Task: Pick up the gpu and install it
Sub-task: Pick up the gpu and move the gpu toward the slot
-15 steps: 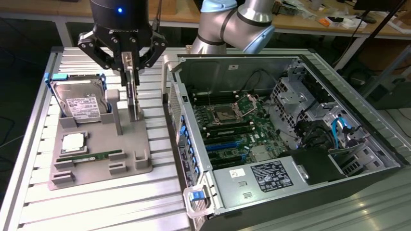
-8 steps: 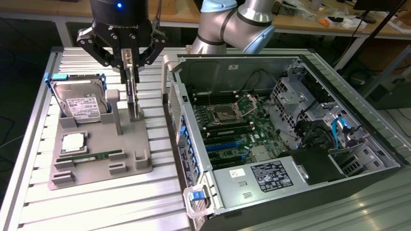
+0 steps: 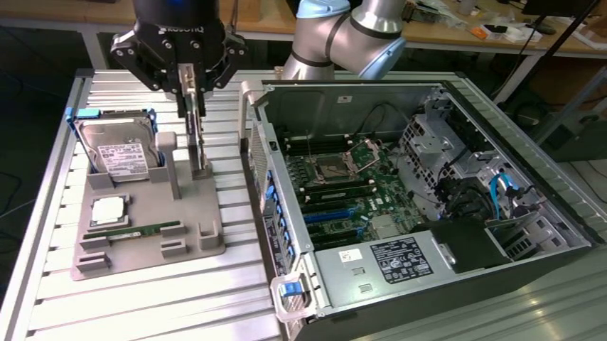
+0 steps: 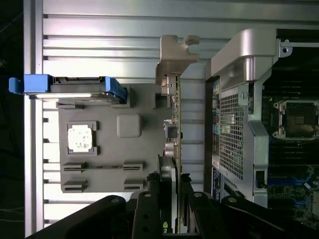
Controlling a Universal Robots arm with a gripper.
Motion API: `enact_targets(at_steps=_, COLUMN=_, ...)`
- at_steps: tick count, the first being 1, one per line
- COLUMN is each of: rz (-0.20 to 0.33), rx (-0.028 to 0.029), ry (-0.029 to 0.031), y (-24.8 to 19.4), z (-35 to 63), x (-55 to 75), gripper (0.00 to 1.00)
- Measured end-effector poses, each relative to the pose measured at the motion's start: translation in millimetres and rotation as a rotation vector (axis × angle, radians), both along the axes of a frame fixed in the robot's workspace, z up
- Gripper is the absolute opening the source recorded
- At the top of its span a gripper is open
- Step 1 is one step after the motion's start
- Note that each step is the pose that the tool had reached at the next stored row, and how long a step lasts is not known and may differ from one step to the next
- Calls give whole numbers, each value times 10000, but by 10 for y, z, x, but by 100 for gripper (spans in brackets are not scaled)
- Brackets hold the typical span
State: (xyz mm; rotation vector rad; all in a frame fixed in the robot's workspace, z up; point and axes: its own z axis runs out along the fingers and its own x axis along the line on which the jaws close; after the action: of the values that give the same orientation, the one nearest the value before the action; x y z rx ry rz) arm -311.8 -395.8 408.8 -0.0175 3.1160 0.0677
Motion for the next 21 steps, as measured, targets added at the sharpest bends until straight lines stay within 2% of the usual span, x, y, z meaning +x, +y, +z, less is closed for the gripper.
enact_targets(at_steps=4, rz=-1, rx=1, ry=-2, y=12, z=147, x=-1, gripper=27)
enact_targets(at_steps=5, rz=1, rx=1, ry=-1, y=16, z=250, x=0, gripper=27)
enact_targets(at_steps=10, rz=0, rx=2, ry=-2, y=20, z=388, x=0, gripper=27)
enact_targets(at_steps=16, rz=-1, rx=0, ry=1, y=21, z=398, x=4, gripper=27)
enact_targets(at_steps=21, rz=-1, rx=1, ry=0, y=20, z=397, x=97, gripper=27)
